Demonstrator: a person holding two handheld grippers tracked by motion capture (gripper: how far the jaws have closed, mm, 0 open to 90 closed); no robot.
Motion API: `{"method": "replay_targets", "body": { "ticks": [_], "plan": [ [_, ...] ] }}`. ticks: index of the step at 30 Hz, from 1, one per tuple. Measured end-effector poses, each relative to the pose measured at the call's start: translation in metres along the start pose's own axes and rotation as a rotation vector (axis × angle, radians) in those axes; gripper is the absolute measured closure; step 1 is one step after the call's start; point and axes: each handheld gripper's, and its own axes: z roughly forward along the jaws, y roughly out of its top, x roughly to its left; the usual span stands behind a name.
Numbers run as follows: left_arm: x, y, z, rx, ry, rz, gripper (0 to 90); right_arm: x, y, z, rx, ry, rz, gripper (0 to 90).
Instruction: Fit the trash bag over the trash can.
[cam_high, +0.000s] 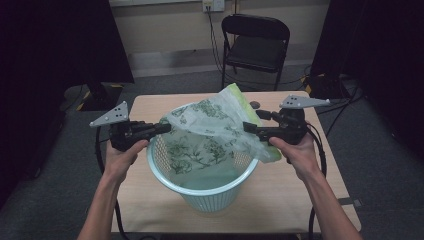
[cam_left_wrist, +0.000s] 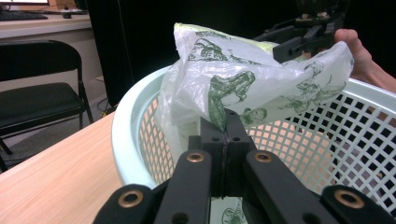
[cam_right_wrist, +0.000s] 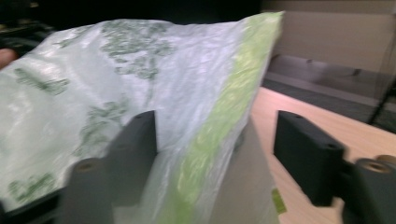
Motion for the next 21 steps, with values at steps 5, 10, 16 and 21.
{"method": "replay_targets", "body": {
  "ticks": [5, 10, 16, 21],
  "plan": [
    [0.005, 0.004, -0.016, -0.097, 0.06, -0.059, 44.9, -0.001, 0.007, -0.007, -0.054, 0.04, -0.055, 88.3],
    [-0.001, 0.013, -0.02, -0.109, 0.073, -0.036, 40.0, 0.0, 0.018, -0.005, -0.076, 0.078, -0.049, 90.0],
    [-0.015, 0.033, -0.012, -0.131, 0.045, 0.012, 37.6, 0.015, 0.048, 0.015, -0.102, 0.116, -0.065, 90.0],
    [-0.011, 0.04, -0.004, -0.133, 0.062, -0.01, 27.9, 0.034, 0.077, 0.031, -0.113, 0.164, -0.093, 90.0]
  ]
}}
